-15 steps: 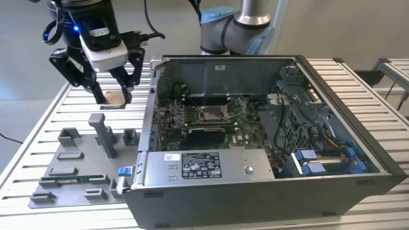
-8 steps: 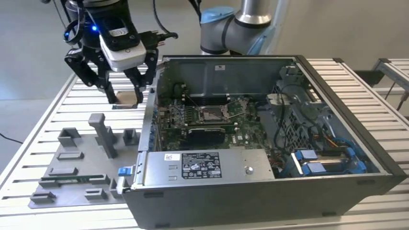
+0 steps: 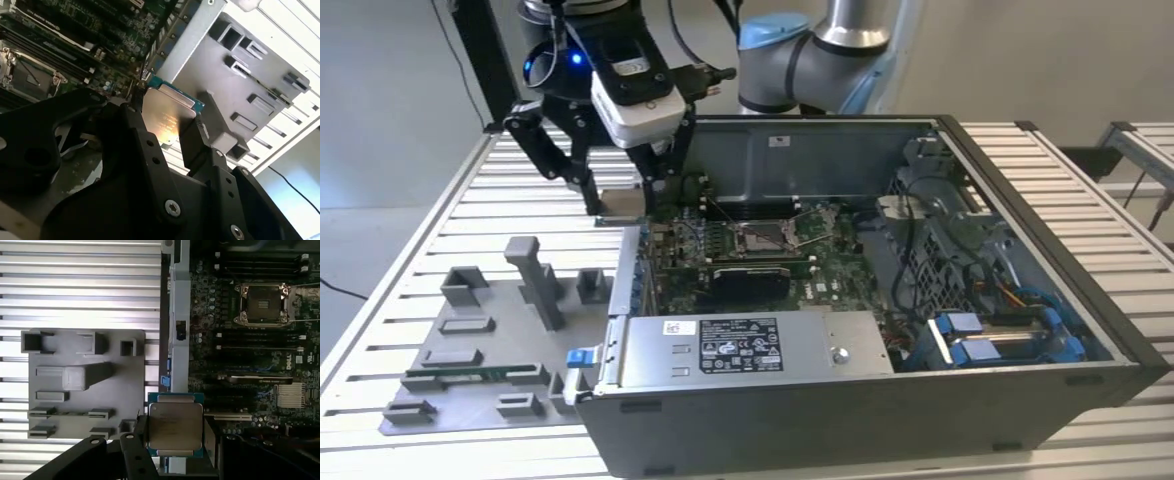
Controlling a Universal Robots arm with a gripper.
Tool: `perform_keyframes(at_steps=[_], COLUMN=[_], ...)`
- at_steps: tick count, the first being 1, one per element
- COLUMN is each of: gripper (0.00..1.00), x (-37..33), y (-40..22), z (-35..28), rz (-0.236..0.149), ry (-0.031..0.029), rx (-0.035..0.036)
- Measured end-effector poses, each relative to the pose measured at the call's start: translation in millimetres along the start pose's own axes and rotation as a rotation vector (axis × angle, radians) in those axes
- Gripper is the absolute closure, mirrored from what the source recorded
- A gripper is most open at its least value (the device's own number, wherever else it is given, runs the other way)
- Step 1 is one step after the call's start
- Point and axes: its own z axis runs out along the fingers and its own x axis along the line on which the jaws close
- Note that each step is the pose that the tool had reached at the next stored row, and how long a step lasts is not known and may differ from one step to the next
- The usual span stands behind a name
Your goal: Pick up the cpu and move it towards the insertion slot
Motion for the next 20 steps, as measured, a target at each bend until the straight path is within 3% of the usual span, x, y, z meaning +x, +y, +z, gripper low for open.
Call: perform_keyframes(at_steps=[20], gripper=[1.0], x=[-91.3], y=[-0.3], z=[0.9], rz=[0.0], ry=[0.0001], rx=[-0.001])
